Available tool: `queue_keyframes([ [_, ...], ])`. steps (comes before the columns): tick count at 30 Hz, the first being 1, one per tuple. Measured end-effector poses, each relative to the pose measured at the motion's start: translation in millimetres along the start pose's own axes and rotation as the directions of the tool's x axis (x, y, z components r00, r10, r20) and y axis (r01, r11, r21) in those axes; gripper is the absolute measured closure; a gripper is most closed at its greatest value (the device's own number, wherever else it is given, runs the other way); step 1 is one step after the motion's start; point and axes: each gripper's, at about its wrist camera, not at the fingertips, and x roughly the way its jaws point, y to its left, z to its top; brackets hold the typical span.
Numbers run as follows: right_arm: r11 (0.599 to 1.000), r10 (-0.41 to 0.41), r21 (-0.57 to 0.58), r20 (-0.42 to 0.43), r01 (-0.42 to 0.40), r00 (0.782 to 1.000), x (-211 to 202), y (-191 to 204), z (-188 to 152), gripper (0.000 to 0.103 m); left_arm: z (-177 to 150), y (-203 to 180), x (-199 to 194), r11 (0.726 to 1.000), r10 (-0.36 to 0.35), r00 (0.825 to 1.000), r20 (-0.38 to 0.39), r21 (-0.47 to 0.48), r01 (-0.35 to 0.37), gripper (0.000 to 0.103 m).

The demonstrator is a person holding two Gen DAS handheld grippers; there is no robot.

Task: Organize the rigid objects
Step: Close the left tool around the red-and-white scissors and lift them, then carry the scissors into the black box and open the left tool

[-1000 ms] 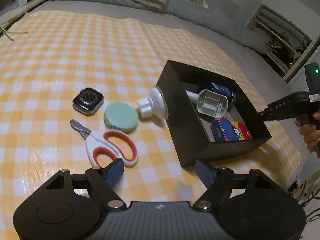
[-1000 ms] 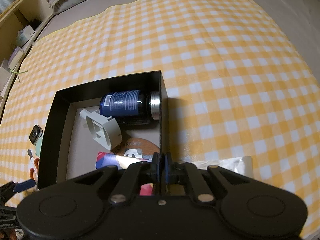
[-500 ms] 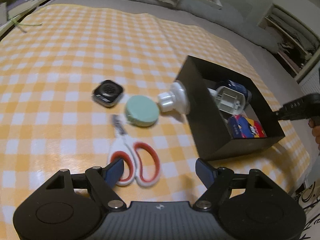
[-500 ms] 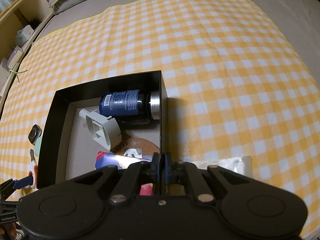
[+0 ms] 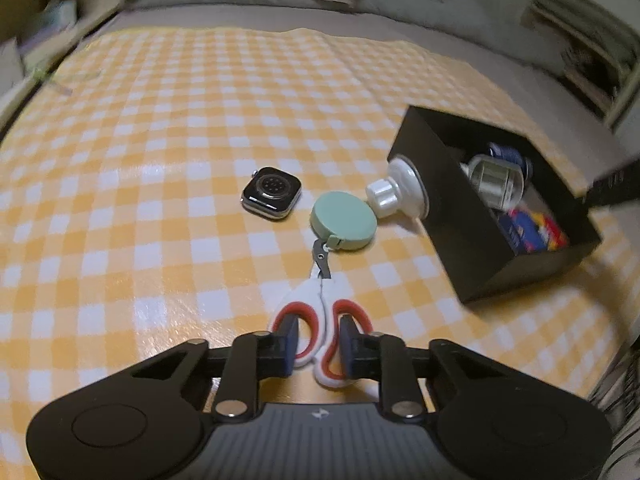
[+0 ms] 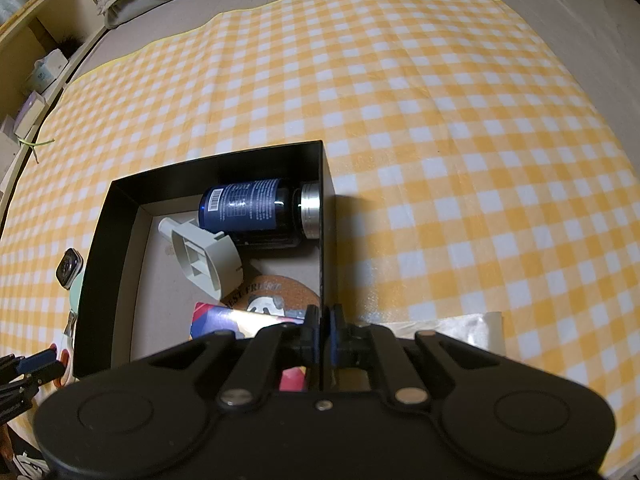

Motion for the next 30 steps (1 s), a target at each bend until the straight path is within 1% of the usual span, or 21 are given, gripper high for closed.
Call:
queue_keyframes([
  [2,1.000,0.000,0.000,0.000,0.000,1.000,0,1,0,0.097,-2,-13,2,0.995,0.046,0.999,0.003,0.093,-0.046,0.080],
  [3,1.000,0.000,0.000,0.000,0.000,1.000,0,0,0,0.097,-3,-21,3,0.986,0.075,0.997,0.009,0.145,-0.076,0.080],
  [4,1.000,0.000,0.000,0.000,0.000,1.000,0,1,0,0.097,-4,-26,5,0.980,0.091,0.996,0.017,0.176,-0.092,0.080],
  [7,1.000,0.000,0.000,0.000,0.000,1.000,0,1,0,0.097,-6,-34,10,0.968,0.106,0.994,0.032,0.227,-0.110,0.081],
  [10,1.000,0.000,0.000,0.000,0.000,1.000,0,1,0,0.097,-4,-34,12,0.967,0.095,0.995,0.036,0.233,-0.101,0.085],
  [12,1.000,0.000,0.000,0.000,0.000,1.000,0,1,0,0.097,-3,-32,12,0.973,0.087,0.996,0.038,0.212,-0.093,0.085],
  [14,1.000,0.000,0.000,0.000,0.000,1.000,0,1,0,0.097,-1,-27,10,0.985,0.067,0.997,0.037,0.154,-0.072,0.086],
  [16,1.000,-0.001,0.000,0.000,0.001,1.000,0,1,0,0.097,2,-16,7,0.998,0.029,0.999,0.034,0.048,-0.031,0.086],
  [17,1.000,-0.001,-0.001,0.000,0.001,1.000,0,1,0,0.097,3,-8,6,1.000,0.001,0.999,0.034,-0.026,0.000,0.086],
  [19,1.000,-0.001,0.000,0.000,0.001,1.000,0,1,0,0.097,5,7,3,0.990,-0.032,0.998,0.045,-0.137,0.038,0.086],
  [22,1.000,0.000,0.000,0.000,0.000,1.000,0,1,0,0.097,9,21,-5,0.971,-0.051,0.995,0.088,-0.231,0.070,0.086],
  [24,1.000,0.000,0.000,0.000,0.000,1.000,0,0,0,0.097,13,24,-10,0.966,-0.044,0.992,0.118,-0.249,0.073,0.086],
  [26,1.000,0.000,0.000,0.000,0.000,1.000,0,0,0,0.097,18,22,-16,0.970,-0.019,0.988,0.152,-0.237,0.055,0.086],
  [30,1.000,-0.001,-0.001,0.000,0.001,1.000,0,0,0,0.097,31,14,-27,0.976,0.004,0.977,0.213,-0.214,0.043,0.086],
])
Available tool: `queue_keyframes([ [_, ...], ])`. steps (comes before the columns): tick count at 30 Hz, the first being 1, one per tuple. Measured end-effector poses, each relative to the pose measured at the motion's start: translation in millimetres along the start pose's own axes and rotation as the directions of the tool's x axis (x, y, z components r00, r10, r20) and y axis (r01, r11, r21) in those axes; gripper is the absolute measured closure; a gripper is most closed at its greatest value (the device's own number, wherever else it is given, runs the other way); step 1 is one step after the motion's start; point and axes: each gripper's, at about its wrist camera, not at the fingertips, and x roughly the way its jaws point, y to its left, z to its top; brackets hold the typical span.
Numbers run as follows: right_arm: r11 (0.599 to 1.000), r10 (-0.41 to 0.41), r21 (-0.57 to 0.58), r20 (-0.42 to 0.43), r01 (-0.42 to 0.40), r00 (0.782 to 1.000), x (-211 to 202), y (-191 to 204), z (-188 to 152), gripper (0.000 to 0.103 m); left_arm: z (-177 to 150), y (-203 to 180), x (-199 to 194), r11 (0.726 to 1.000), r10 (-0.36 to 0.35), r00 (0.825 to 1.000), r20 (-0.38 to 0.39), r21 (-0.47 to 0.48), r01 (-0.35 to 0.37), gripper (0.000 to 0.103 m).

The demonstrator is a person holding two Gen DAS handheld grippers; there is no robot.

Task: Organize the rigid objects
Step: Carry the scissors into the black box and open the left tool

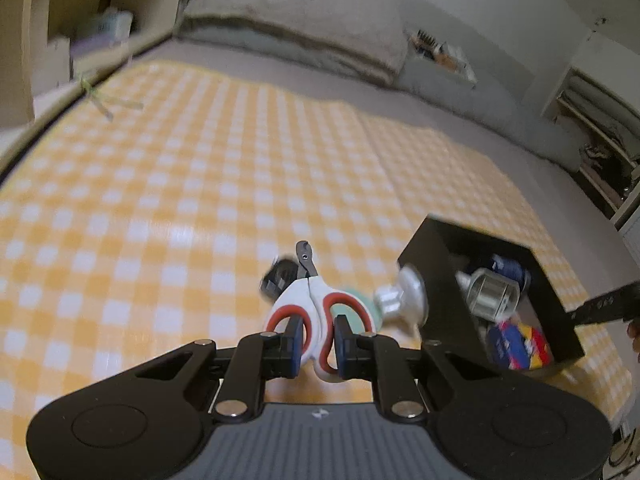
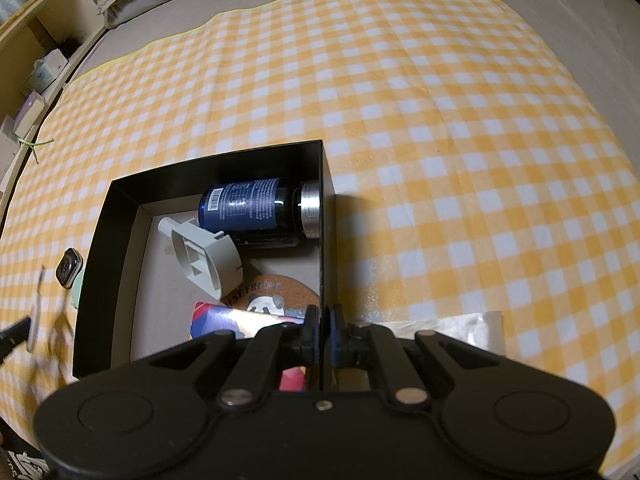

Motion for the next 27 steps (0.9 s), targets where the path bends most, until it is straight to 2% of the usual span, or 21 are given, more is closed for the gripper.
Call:
queue_keyframes([
  [6,1.000,0.000,0.000,0.000,0.000,1.000,0,0,0,0.097,15,-41,4,0.995,-0.082,0.996,0.040,0.051,0.080,0.086],
  [10,1.000,0.002,0.001,0.000,-0.002,1.000,0,0,0,0.097,15,-70,15,0.987,-0.147,0.989,0.005,0.069,0.147,0.086],
  [15,1.000,0.000,0.000,0.000,0.000,1.000,0,0,0,0.097,9,-109,34,0.977,-0.179,0.983,-0.049,0.106,0.183,0.086],
  [21,1.000,0.001,0.000,0.000,-0.001,1.000,0,-1,0,0.097,-2,-144,49,0.966,-0.158,0.982,-0.105,0.190,0.176,0.086],
  [27,1.000,0.003,0.001,-0.001,-0.003,1.000,0,-1,0,0.097,-7,-153,61,0.973,-0.095,0.987,-0.128,0.198,0.120,0.086],
])
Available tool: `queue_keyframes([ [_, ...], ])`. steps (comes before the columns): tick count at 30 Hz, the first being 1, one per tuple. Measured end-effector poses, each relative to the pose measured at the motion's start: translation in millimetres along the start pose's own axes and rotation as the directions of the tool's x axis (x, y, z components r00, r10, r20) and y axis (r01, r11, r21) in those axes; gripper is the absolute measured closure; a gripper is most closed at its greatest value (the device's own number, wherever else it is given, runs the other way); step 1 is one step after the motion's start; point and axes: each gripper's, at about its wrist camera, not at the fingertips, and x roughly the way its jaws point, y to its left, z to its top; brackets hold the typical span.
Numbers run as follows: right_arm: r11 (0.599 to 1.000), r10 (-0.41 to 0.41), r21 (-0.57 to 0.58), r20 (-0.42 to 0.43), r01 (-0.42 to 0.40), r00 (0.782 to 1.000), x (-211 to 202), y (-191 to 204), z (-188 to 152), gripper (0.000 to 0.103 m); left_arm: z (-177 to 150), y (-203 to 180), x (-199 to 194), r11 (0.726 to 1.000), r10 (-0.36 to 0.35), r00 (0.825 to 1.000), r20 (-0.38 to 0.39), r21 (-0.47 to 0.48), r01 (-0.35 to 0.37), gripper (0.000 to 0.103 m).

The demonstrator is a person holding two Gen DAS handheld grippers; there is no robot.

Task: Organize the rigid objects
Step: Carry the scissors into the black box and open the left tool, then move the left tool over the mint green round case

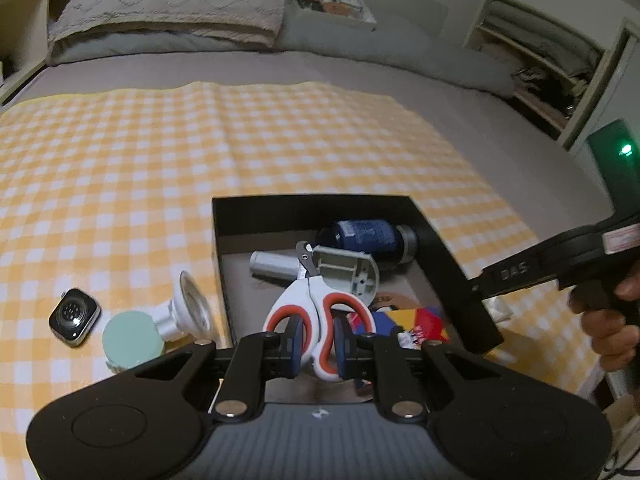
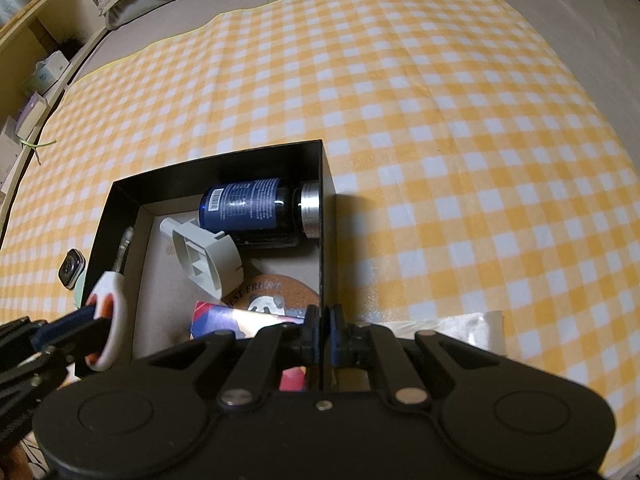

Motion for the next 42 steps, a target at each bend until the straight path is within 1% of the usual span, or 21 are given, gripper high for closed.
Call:
queue_keyframes([
  [4,1.000,-0.002,-0.002,-0.002,0.002,1.000,0,1,1,0.097,-2,0,6,0.999,0.046,0.999,-0.018,-0.002,-0.046,0.086],
  [7,1.000,-0.002,-0.002,-0.002,0.002,1.000,0,1,1,0.096,-3,2,5,0.999,0.052,0.998,-0.022,-0.001,-0.052,0.084],
  [10,1.000,-0.003,-0.003,-0.001,0.003,1.000,0,1,1,0.096,-4,2,4,0.999,0.039,0.999,-0.031,-0.006,-0.039,0.073],
  [14,1.000,-0.003,-0.004,-0.002,0.003,1.000,0,1,1,0.096,-5,2,2,0.999,0.033,0.999,-0.031,-0.004,-0.034,0.064],
  [17,1.000,-0.003,-0.003,-0.002,0.003,1.000,0,1,1,0.096,-5,1,-1,1.000,0.025,0.999,-0.026,-0.009,-0.025,0.058],
  [21,1.000,-0.003,-0.003,-0.002,0.003,1.000,0,1,0,0.097,-4,-1,-7,1.000,0.013,1.000,-0.011,-0.018,-0.013,0.054],
  [24,1.000,-0.003,-0.003,-0.001,0.003,1.000,0,1,0,0.097,1,0,-18,1.000,-0.010,1.000,0.027,-0.029,0.011,0.042],
  [26,1.000,-0.002,-0.003,-0.001,0.002,1.000,0,1,0,0.097,7,3,-31,1.000,-0.016,0.997,0.076,-0.026,0.018,0.026],
  [27,1.000,-0.001,-0.003,-0.001,0.001,1.000,0,1,0,0.097,9,4,-37,1.000,-0.013,0.995,0.103,-0.018,0.015,0.022],
  [28,1.000,0.000,-0.003,-0.001,0.000,1.000,0,1,0,0.097,12,7,-43,1.000,-0.005,0.991,0.132,-0.009,0.006,0.018],
  [30,1.000,0.000,-0.004,-0.001,0.000,1.000,0,1,0,0.097,16,13,-54,1.000,0.020,0.984,0.179,0.009,-0.022,0.014],
  [31,1.000,0.000,-0.004,-0.001,0.000,1.000,0,1,0,0.097,18,18,-58,0.999,0.038,0.980,0.196,0.014,-0.042,0.010],
  [32,1.000,0.000,-0.004,0.000,0.000,1.000,0,1,0,0.097,19,22,-61,0.998,0.050,0.977,0.208,0.016,-0.054,0.006],
  [34,1.000,0.000,-0.004,-0.001,0.000,1.000,0,1,0,0.097,20,34,-64,0.997,0.073,0.972,0.225,0.011,-0.078,0.003],
  [38,1.000,0.000,-0.003,-0.001,0.000,1.000,0,1,0,0.097,17,57,-60,0.991,0.129,0.972,0.198,0.000,-0.131,0.003],
  [41,1.000,0.000,-0.004,-0.001,0.000,1.000,0,1,0,0.097,10,71,-50,0.983,0.175,0.971,0.164,0.018,-0.180,0.002],
  [42,1.000,0.000,-0.004,-0.001,0.000,1.000,0,1,0,0.097,6,75,-47,0.982,0.178,0.972,0.150,0.035,-0.185,0.002],
])
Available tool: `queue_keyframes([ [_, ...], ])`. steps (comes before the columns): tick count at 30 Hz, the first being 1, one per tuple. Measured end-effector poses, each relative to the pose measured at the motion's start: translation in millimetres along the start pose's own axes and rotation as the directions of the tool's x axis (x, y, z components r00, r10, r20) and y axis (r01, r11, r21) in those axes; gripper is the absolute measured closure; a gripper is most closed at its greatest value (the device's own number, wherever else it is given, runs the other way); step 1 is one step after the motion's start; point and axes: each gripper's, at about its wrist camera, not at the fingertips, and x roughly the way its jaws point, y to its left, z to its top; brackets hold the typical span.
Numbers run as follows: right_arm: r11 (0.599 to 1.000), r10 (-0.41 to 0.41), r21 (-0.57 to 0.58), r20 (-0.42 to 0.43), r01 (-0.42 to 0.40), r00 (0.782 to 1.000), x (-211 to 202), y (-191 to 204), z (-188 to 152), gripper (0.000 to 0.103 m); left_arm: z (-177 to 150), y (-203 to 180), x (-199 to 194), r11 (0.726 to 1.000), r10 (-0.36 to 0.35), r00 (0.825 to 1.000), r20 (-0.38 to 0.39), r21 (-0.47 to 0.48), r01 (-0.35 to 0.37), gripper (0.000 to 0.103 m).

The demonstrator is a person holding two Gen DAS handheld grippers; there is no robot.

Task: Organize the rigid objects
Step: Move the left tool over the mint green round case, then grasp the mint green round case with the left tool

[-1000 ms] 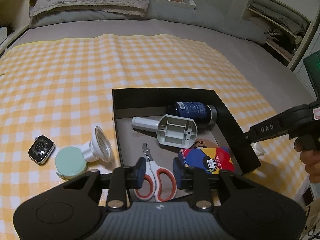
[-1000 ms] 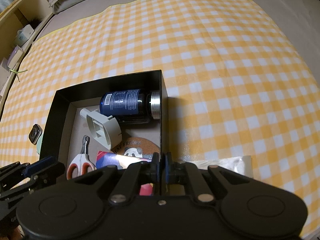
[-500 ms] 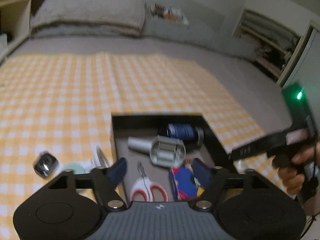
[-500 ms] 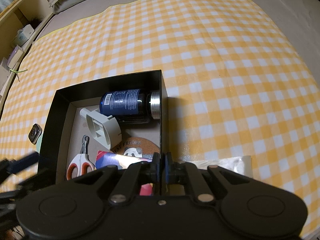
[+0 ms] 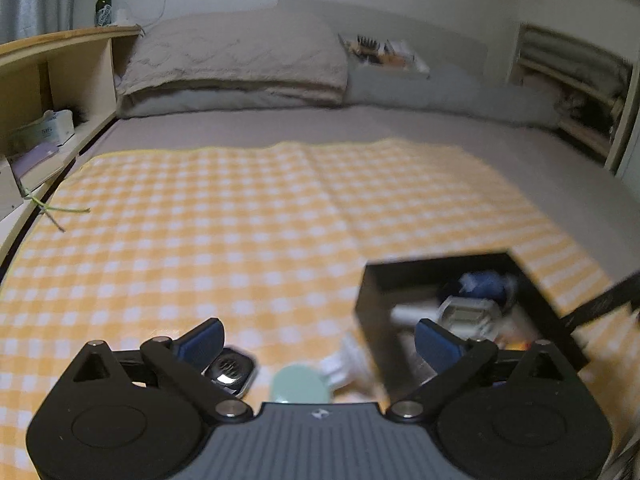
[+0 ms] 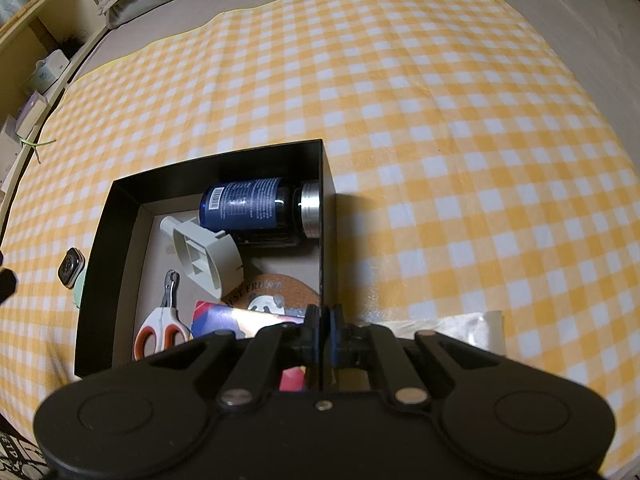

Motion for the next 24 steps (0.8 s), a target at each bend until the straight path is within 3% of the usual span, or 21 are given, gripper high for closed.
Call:
queue_keyframes([
  [3,1.000,0.001,0.001,-0.001,-0.001,1.000,0,0,0,0.097,-12,7,10,0.999,-0.027,0.999,-0.036,0.038,0.028,0.008],
  [5,1.000,0.002,0.001,-0.001,-0.002,1.000,0,0,0,0.097,-19,8,18,0.998,-0.035,0.997,-0.070,0.052,0.038,0.024],
  [8,1.000,0.003,0.005,-0.002,-0.002,1.000,0,0,0,0.097,-29,9,27,0.997,-0.044,0.993,-0.112,0.054,0.051,0.031],
  [14,1.000,0.003,0.007,-0.003,-0.003,1.000,1,-1,0,0.096,-43,8,49,0.995,-0.026,0.987,-0.158,0.095,0.042,0.035],
  [21,1.000,0.006,0.009,-0.005,-0.006,1.000,1,-1,0,0.096,-43,10,73,0.991,-0.006,0.991,-0.135,0.133,0.024,0.039],
  [24,1.000,0.006,0.010,-0.005,-0.006,1.000,1,-1,0,0.096,-42,6,78,0.985,0.004,0.992,-0.127,0.172,0.018,0.046],
])
